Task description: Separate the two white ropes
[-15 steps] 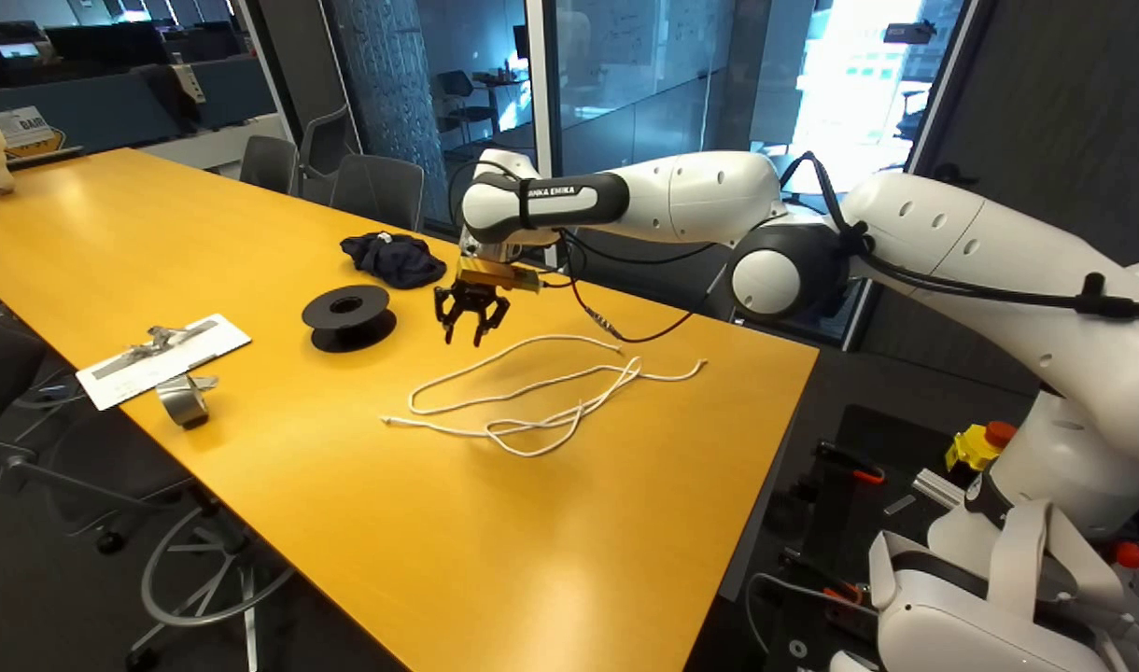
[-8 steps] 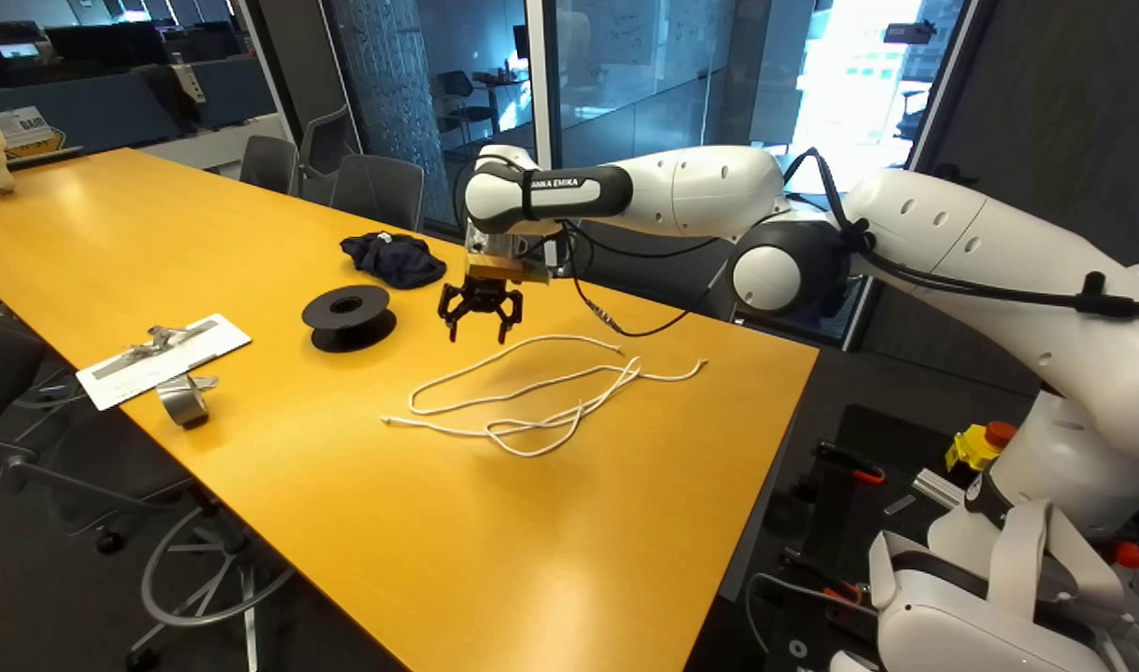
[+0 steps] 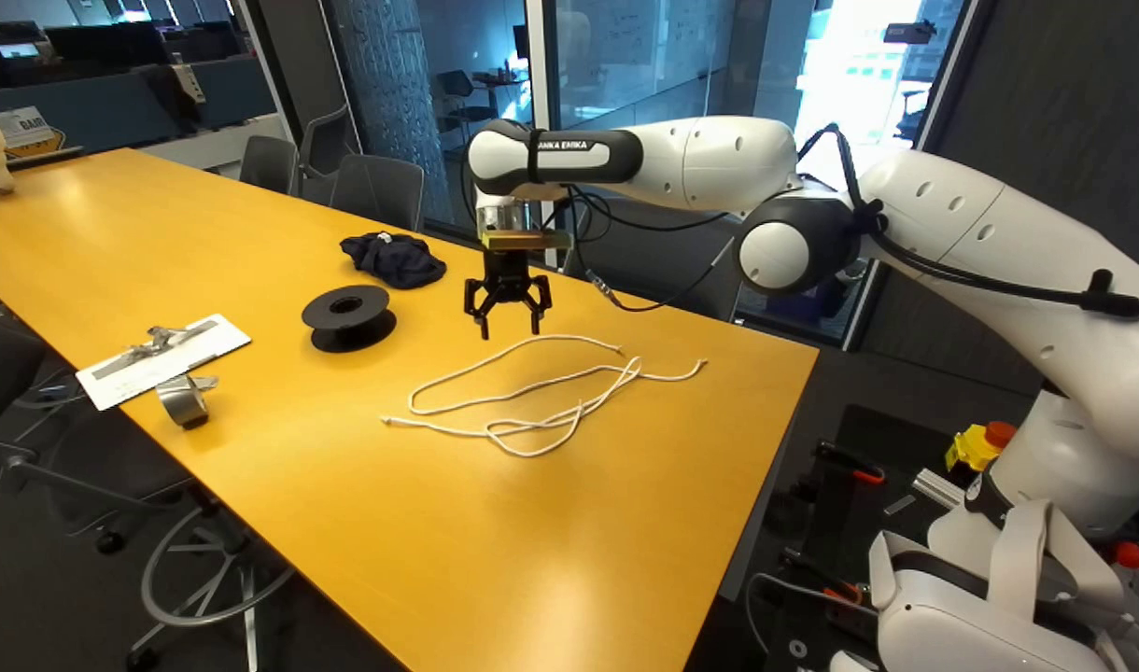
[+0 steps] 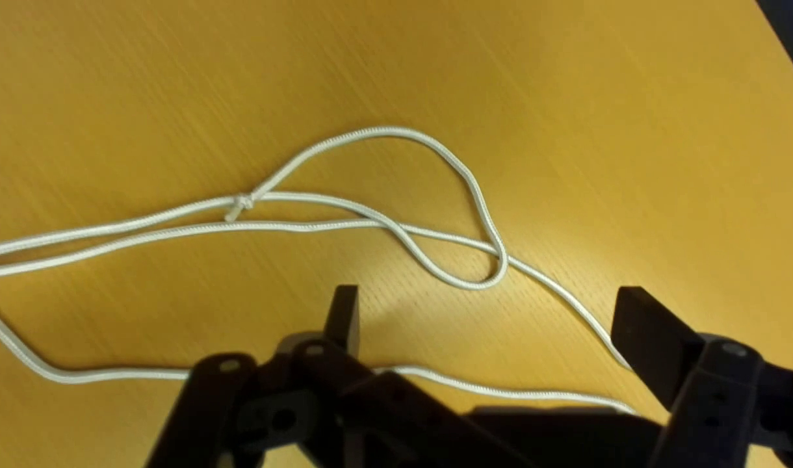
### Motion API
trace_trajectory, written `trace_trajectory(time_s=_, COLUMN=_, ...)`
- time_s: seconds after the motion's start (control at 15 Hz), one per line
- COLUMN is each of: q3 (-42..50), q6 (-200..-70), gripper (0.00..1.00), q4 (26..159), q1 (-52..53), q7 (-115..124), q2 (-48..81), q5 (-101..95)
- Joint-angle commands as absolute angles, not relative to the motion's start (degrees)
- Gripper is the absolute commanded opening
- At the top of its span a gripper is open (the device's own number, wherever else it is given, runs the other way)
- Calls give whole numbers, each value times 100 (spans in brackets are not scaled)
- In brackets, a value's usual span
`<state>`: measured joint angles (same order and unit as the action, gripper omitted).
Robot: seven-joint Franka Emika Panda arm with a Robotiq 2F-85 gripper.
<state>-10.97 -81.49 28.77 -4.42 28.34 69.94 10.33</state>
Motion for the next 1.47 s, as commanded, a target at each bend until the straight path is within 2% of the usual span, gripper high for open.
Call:
trace_trajectory(time_s=0.0, q3=-1061, q6=-7676, gripper=100, q4=2947, q1=-368, q7=2733, q2=6878, q5=932)
trace_trajectory(time_s=0.53, q3=-389, q6=-8167, gripper=100, q4=2889, q1=-572, q7=3406, q2=6938, q5=346)
trace_trajectory(time_s=0.87, q3=-321, q6=-8123, gripper=100, q4=3126, q1=-902, q7=3691, q2=7004, q5=468)
trace_trajectory(time_s=1.4, q3=-528, q6=-8665, gripper=100, q4=4645, q1=-952, q7=3787, q2=6527, q5=773)
